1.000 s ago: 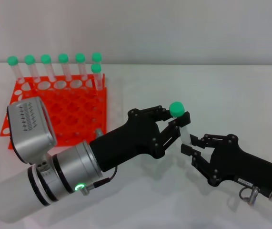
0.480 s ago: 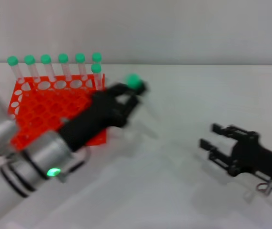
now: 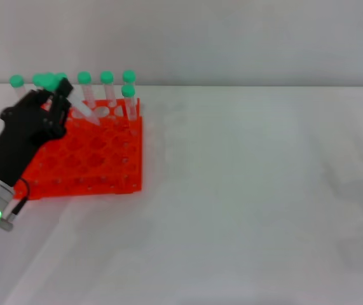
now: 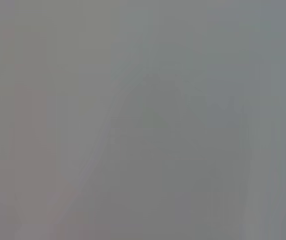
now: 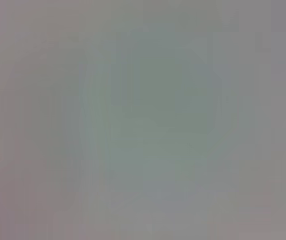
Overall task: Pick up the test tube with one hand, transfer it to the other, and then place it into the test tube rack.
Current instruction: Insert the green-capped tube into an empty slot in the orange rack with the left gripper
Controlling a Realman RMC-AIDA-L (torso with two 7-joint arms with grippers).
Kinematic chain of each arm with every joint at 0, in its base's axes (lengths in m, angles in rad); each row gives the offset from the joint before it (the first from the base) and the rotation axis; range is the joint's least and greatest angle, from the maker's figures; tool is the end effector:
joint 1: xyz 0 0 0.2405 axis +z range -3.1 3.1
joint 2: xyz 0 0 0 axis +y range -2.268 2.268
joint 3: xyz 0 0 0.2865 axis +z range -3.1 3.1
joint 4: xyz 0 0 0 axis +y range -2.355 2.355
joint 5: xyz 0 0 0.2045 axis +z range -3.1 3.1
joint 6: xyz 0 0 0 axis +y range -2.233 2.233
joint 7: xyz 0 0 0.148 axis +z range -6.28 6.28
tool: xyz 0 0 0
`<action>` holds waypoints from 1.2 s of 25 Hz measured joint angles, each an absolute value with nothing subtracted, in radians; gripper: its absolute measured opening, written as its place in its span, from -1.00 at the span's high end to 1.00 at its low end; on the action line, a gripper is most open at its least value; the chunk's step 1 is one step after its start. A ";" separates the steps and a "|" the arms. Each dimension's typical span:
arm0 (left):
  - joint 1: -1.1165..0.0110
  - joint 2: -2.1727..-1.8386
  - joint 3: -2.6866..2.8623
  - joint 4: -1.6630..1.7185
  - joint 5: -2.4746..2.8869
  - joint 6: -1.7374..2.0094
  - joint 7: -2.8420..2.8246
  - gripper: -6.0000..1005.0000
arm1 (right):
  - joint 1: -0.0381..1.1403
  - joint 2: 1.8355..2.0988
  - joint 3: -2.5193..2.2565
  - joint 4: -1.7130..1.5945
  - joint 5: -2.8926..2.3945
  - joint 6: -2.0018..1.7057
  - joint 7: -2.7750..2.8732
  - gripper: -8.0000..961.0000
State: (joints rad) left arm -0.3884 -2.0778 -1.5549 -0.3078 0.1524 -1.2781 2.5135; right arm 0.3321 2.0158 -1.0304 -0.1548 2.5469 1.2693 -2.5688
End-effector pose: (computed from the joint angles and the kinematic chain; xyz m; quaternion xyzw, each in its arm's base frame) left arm -0.2982 0.3467 -0.0141 -0.7176 -0.2292 -0.4657 0.4643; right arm 0.3868 0.3161 0.0295 -0.6940 0.2649 0.3528 0.5689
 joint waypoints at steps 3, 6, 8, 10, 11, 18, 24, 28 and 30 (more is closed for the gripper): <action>-0.397 -2.078 -1.567 -0.307 0.121 -1.250 2.590 0.57 | 0.329 2.016 -0.930 -0.154 2.547 1.272 -2.569 -0.57; -0.417 -2.077 -1.567 -0.312 0.081 -1.189 2.667 0.58 | 0.330 2.016 -0.869 -0.156 2.547 1.276 -2.569 -0.58; -0.435 -2.075 -1.568 -0.313 0.054 -1.146 2.686 0.58 | 0.333 2.016 -0.861 -0.160 2.547 1.278 -2.569 -0.58; -0.453 -2.074 -1.568 -0.311 0.037 -1.107 2.692 0.58 | 0.341 2.016 -0.863 -0.162 2.546 1.278 -2.569 -0.58; -0.462 -2.073 -1.568 -0.310 0.032 -1.088 2.693 0.58 | 0.344 2.016 -0.864 -0.161 2.544 1.278 -2.569 -0.58; -0.543 -2.071 -1.564 -0.311 0.041 -0.976 2.697 0.58 | 0.351 2.016 -0.867 -0.154 2.540 1.279 -2.570 -0.58; -0.566 -2.077 -1.558 -0.316 0.075 -0.924 2.688 0.58 | 0.360 2.019 -0.868 -0.149 2.539 1.277 -2.569 -0.59; -0.571 -2.079 -1.558 -0.316 0.079 -0.889 2.665 0.58 | 0.362 2.020 -0.868 -0.147 2.539 1.277 -2.570 -0.59; -0.573 -2.079 -1.558 -0.316 0.079 -0.884 2.662 0.58 | 0.362 2.021 -0.868 -0.146 2.539 1.276 -2.570 -0.59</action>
